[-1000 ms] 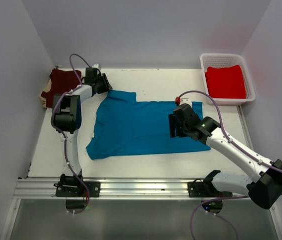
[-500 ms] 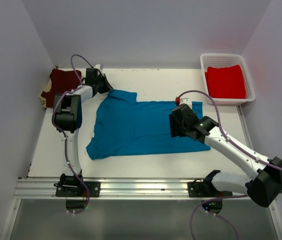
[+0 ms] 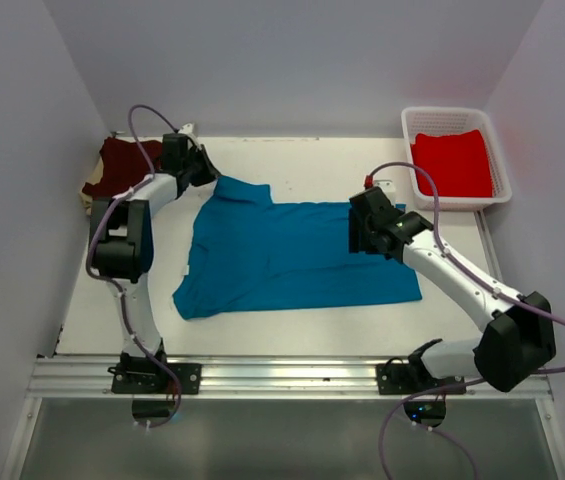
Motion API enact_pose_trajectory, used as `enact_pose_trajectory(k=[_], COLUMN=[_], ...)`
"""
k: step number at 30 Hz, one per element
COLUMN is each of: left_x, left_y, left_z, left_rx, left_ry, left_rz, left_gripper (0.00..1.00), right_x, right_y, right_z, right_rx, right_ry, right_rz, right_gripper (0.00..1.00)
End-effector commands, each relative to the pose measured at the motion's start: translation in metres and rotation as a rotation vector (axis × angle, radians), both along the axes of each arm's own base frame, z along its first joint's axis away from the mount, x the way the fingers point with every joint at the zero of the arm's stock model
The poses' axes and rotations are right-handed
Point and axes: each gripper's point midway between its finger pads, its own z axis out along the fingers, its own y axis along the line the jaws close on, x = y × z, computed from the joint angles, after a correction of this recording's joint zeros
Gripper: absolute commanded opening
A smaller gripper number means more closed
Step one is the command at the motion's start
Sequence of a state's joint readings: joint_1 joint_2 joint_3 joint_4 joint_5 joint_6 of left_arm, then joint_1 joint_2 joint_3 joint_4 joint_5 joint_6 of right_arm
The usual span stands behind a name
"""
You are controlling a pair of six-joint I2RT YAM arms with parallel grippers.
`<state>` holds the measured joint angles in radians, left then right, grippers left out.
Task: Fold and stack the t-shirts
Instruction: Grap the side of the flattened tshirt furthest away from the robot with both arms
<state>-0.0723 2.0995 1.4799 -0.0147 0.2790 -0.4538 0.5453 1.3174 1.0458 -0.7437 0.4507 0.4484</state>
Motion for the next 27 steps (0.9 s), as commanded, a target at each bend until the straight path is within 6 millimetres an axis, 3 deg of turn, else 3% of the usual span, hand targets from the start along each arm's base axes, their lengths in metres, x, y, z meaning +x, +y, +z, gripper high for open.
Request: enact_pose_trajectory(k=[1, 11, 12, 14, 15, 20, 27], left_x=[-0.016, -0.091, -0.101, -0.109, -0.124, -0.148, -0.155], left_y=[0.005, 0.007, 0.008, 0.013, 0.015, 0.028, 0.034], left_z=[0.066, 0.089, 0.08, 0.081, 0.075, 0.081, 0.077], left_rx=[-0.015, -0.051, -0.045, -0.031, -0.022, 0.022, 0.051], left_ry=[-0.134, -0.127, -0.098, -0.103, -0.071, -0.086, -0.063], left_rz=[0.024, 0.031, 0.033, 0.053, 0.06, 0.102, 0.121], left_gripper=[0.0, 0.0, 0.0, 0.0, 0.0, 0.0, 0.0], right_x=[0.041, 0.128, 0.136, 0.149, 0.154, 0.176, 0.198], right_y=[-0.009, -0.047, -0.057, -0.066, -0.074, -0.087, -0.092], right_z=[0.023, 0.028, 0.017, 0.013, 0.001, -0.018, -0.04], right_rx=[0.071, 0.149, 0.147, 0.156, 0.154, 0.142, 0.114], right_ry=[-0.094, -0.161, -0.14, -0.141, -0.12, -0.106, -0.095], right_rz=[-0.105, -0.316, -0.353, -0.392, -0.426, -0.482, -0.512], right_gripper=[0.75, 0.76, 0.76, 0.76, 0.76, 0.73, 0.62])
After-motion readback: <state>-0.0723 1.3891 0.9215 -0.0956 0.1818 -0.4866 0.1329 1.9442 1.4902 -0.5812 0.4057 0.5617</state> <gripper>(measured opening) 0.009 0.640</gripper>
